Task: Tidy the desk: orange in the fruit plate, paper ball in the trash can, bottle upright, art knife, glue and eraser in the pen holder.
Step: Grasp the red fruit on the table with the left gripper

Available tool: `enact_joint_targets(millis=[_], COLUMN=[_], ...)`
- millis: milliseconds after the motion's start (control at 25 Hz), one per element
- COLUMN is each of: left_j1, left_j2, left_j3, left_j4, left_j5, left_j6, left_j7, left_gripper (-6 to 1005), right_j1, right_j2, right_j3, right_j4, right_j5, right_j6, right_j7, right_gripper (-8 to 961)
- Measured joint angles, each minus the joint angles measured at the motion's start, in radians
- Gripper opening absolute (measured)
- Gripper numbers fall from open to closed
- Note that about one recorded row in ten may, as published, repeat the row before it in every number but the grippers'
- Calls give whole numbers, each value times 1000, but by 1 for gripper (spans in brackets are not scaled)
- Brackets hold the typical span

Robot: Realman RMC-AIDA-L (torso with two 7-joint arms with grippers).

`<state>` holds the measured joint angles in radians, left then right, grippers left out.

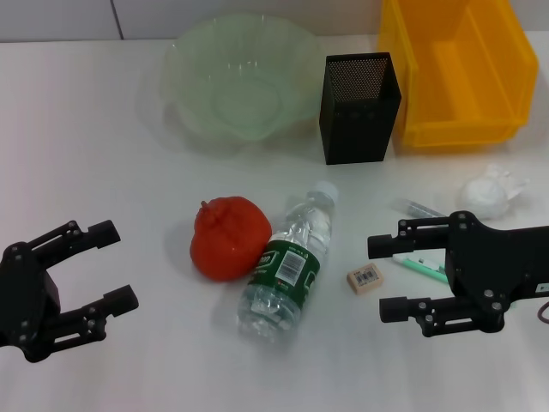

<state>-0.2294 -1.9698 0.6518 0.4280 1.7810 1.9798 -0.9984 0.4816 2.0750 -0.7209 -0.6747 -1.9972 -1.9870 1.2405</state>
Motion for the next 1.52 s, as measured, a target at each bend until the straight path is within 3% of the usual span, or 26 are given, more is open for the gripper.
enact_joint_targets(millis=[600, 760, 840, 960, 1000, 1160, 1240, 1280, 1400, 1520], left_j1=[-14, -43, -94, -118, -168, -243, -288, -288, -326, -352], left_j2=[0, 0, 0, 0, -8, -38, -68, -68, -96, -99], left_j3=[0, -9, 1, 2, 2, 2, 2, 2, 2, 13], left_j4=[0, 53, 116, 127, 135, 138, 135, 135, 130, 101], left_j5=[0, 1, 29, 47, 99, 198, 295, 295, 373, 398], left_j6=[-15, -93, -203, -231, -292, -408, -503, -503, -541, -560], left_j7=[-17, -136, -286, -317, -356, -391, -421, -421, -430, -430], left_gripper=[774, 759, 751, 740, 737, 722, 714, 711, 700, 689], right_j1=[-1, -5, -15, -24, -29, -52, -67, -67, -76, -78], right_j2=[0, 0, -1, -3, -4, -7, -5, -5, -3, -2], right_j3=[0, 9, 43, 68, 82, 123, 142, 142, 155, 159], right_j4=[5, 5, 7, 12, 16, 27, 27, 27, 34, 47], right_j5=[6, 6, 6, 6, 6, 6, 6, 6, 6, 6], right_j6=[9, 39, 72, 95, 110, 140, 145, 145, 156, 175], right_j7=[-7, -7, -7, -7, -8, -9, -14, -14, -21, -23], right_gripper=[672, 669, 668, 665, 665, 662, 660, 659, 657, 655])
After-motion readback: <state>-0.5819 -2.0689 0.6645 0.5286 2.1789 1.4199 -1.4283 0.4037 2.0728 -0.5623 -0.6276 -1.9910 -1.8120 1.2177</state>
